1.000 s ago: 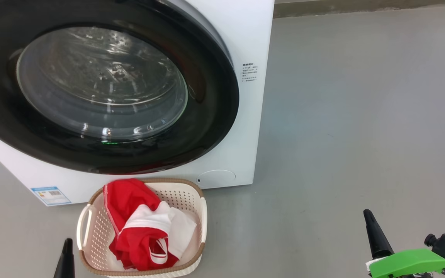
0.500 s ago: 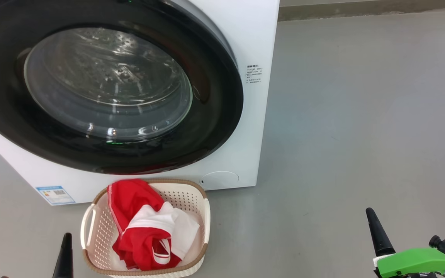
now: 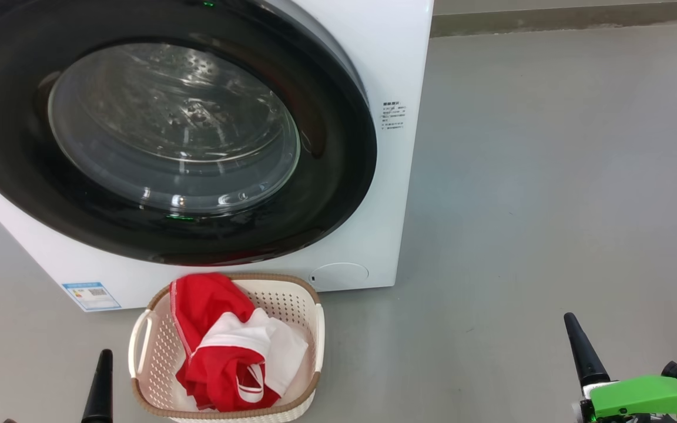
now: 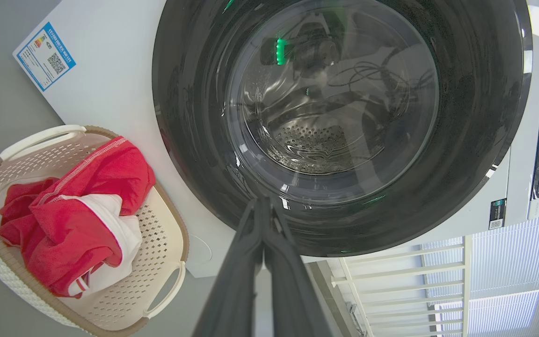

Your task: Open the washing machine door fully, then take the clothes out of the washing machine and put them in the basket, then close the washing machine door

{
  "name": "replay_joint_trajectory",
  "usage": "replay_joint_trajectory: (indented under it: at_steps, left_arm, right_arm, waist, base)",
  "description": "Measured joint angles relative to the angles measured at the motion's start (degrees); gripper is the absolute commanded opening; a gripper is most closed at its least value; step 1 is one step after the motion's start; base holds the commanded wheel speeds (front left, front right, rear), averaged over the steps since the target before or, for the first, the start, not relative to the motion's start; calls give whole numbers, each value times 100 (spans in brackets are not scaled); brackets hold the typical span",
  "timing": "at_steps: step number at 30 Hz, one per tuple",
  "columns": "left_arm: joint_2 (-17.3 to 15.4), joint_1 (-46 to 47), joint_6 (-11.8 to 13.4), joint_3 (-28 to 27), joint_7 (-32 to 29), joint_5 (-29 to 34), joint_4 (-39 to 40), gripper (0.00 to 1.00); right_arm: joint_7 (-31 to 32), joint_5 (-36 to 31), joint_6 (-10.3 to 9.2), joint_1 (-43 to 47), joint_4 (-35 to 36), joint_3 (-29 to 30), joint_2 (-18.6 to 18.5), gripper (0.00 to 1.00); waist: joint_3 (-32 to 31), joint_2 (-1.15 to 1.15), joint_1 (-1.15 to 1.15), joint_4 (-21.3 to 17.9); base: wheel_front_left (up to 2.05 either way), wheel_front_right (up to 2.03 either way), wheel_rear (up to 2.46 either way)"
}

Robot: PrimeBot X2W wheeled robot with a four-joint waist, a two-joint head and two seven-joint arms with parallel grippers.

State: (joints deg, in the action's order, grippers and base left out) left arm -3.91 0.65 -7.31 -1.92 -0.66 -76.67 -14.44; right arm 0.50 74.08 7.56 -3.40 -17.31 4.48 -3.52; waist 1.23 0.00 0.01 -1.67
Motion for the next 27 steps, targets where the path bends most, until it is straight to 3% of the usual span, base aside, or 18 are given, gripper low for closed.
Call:
replay_joint_trajectory:
  at_steps: [27]
  left_arm:
    - [87, 241, 0, -166, -420, -1300, -53, 0]
  right_arm:
    - [433, 1527, -1, -13, 130, 194, 18, 0]
  waist:
    - [-89, 0, 0, 142]
  base:
    - [0, 0, 0]
